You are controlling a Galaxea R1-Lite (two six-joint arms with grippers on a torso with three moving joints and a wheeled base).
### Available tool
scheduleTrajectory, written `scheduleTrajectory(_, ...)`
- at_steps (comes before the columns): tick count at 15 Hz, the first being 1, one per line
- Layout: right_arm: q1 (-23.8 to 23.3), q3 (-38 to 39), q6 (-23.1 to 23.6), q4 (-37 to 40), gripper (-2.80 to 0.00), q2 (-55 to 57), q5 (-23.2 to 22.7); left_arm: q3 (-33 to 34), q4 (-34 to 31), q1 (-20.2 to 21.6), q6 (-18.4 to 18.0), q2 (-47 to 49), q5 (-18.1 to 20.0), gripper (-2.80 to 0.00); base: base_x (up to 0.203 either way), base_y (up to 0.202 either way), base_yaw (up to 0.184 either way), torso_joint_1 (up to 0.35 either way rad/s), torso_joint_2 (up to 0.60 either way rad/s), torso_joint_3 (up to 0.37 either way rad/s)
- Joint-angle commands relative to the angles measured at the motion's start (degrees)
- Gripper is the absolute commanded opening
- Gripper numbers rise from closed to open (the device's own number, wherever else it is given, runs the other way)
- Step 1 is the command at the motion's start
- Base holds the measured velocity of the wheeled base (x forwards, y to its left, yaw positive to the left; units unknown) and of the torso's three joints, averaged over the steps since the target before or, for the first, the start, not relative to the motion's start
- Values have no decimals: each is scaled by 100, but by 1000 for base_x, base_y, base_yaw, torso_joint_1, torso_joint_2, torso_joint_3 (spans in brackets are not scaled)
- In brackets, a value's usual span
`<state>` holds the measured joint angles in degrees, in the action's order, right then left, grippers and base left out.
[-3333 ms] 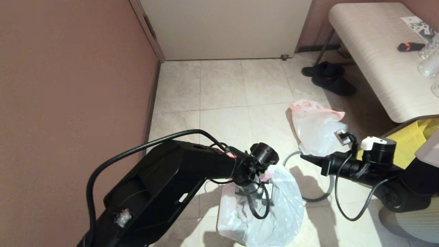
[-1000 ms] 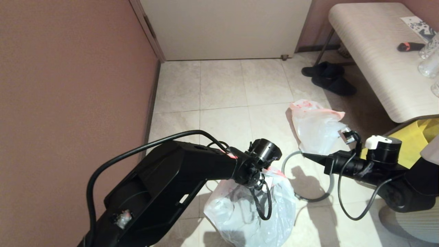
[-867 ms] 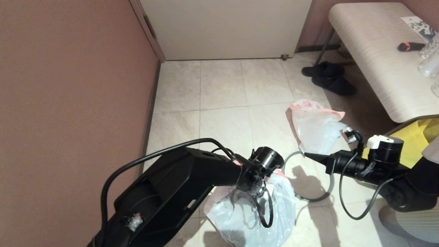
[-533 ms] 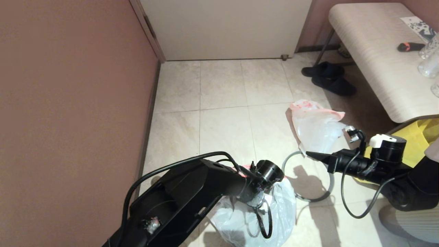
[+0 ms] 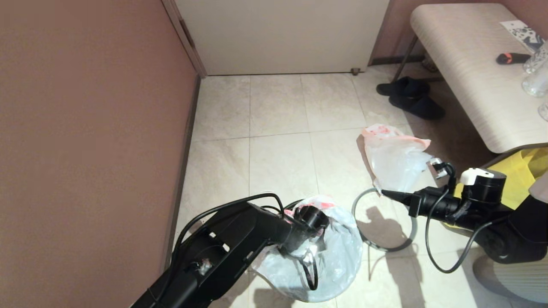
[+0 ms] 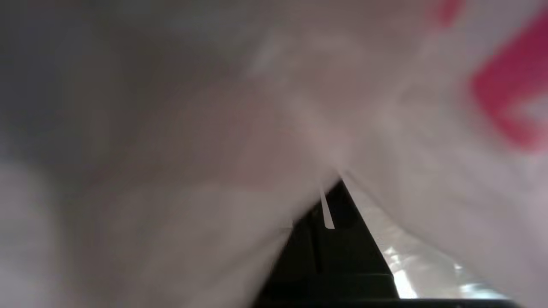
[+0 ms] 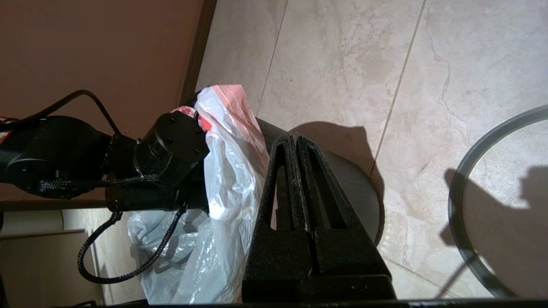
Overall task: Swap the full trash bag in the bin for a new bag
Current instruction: Put the new garbage bag on the trash can
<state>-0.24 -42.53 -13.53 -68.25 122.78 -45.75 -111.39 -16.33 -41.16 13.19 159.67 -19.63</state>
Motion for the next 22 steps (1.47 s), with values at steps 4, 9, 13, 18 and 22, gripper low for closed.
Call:
scheduleTrajectory(4,16,-1,-9,-39,-280,97,-30,3,268,-157,-26,20,-269,-280,0,0,0,0,0,0)
scheduleTrajectory(9,-6,28,7,-39,-280,79,-136,-5,436,-445,-313,99,-120,-280,0,0,0,0,0,0)
scheduleTrajectory(13,-80,134,9,-315,-280,147,-439,-6,423,-314,-714,99,22,-280,0,0,0,0,0,0)
scheduleTrajectory(18,-61,166,8,-373,-280,248,-461,-13,190,-218,-730,232,951,-280,0,0,0,0,0,0)
scheduleTrajectory(22,-55,166,8,-373,-280,255,-461,-15,227,-95,-739,213,1224,-280,0,0,0,0,0,0)
